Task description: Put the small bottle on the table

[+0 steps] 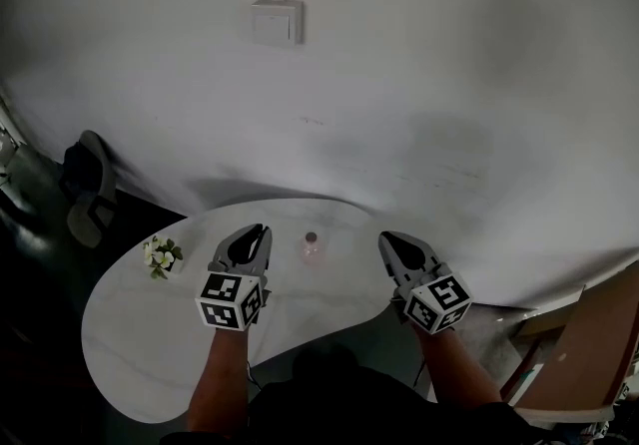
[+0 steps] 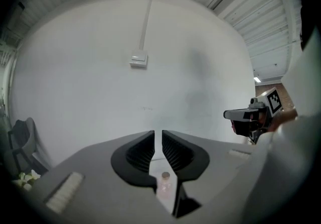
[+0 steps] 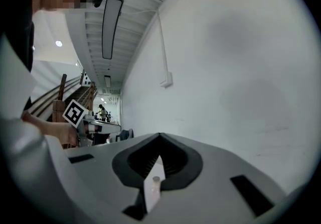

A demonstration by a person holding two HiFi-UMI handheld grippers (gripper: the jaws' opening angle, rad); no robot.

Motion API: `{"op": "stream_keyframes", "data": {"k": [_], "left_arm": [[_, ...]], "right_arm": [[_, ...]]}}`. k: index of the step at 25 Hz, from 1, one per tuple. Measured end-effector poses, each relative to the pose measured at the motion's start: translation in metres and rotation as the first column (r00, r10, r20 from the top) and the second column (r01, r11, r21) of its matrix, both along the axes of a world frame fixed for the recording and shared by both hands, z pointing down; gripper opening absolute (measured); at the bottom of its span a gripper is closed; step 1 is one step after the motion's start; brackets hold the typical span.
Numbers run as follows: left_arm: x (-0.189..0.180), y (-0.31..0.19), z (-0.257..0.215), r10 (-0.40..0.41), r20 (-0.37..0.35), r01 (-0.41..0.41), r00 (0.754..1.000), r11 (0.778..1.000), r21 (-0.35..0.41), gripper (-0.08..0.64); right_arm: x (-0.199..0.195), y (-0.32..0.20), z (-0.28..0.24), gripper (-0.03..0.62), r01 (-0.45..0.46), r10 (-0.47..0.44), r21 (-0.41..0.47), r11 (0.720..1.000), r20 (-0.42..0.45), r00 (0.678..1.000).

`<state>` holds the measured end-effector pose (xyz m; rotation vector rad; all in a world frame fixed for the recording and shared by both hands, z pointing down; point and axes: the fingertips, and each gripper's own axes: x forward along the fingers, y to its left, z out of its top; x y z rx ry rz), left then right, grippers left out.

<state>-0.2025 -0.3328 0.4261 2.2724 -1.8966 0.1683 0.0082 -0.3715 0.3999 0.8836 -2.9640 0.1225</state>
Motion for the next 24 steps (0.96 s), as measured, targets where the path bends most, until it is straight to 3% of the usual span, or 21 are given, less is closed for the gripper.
{"op": "stream_keyframes", "data": {"k": [24], "left_arm": [[-0.006,0.006,-0.004,-0.03,0.002,0.03,1.0,1.0,0.001,0.04]], "right_arm": [[-0.018,-0.002,-0.005,0.009,0.064,-0.064,0.004,0.998,-0.003,0.998]]}}
